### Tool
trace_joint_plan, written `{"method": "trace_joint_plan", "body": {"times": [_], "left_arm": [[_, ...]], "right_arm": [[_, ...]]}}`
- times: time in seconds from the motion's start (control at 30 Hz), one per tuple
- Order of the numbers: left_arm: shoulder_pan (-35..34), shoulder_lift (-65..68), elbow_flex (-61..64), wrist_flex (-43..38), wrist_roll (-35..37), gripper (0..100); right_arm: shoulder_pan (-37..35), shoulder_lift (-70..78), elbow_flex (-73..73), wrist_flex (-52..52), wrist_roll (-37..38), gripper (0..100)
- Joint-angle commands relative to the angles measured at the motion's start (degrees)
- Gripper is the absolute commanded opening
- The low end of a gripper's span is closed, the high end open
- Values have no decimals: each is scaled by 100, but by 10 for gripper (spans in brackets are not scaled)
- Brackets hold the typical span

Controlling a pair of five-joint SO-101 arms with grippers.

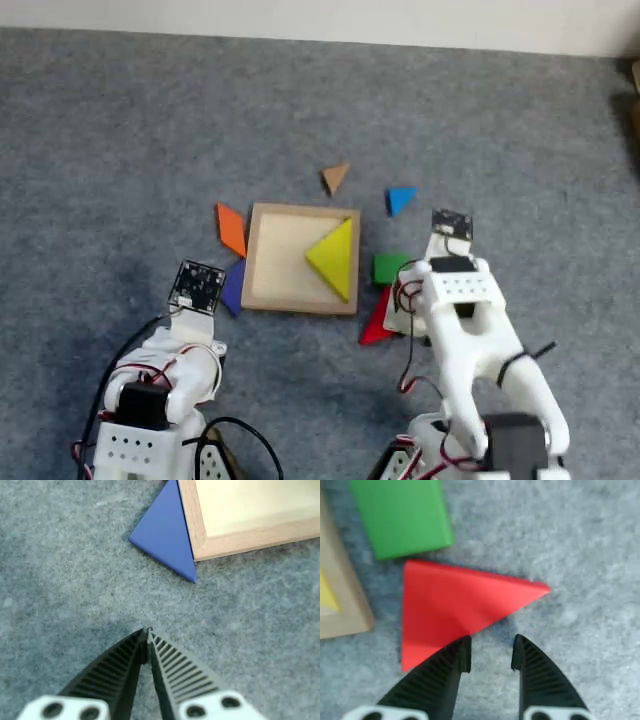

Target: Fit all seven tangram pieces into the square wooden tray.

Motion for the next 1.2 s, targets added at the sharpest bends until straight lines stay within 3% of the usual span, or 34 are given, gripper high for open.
{"method": "trace_joint_plan", "body": {"times": [0.0, 0.23, 0.67, 0.77, 0.93, 1.17], "left_arm": [[-48, -189, 110, 26, -44, 7], [-48, -189, 110, 26, -44, 7], [-48, -189, 110, 26, -44, 7], [-48, -189, 110, 26, -44, 7], [-48, -189, 110, 26, -44, 7], [-48, -189, 110, 26, -44, 7]], "right_arm": [[295, 497, -699, -242, -9, 134], [532, 1305, -1868, -268, 747, 134], [602, 2431, -3837, -215, 1284, 134], [558, 2352, -4277, 321, 1248, 134], [101, 1833, -4725, 1235, 1240, 134], [-980, 1393, -4101, 1270, 1240, 134]]}}
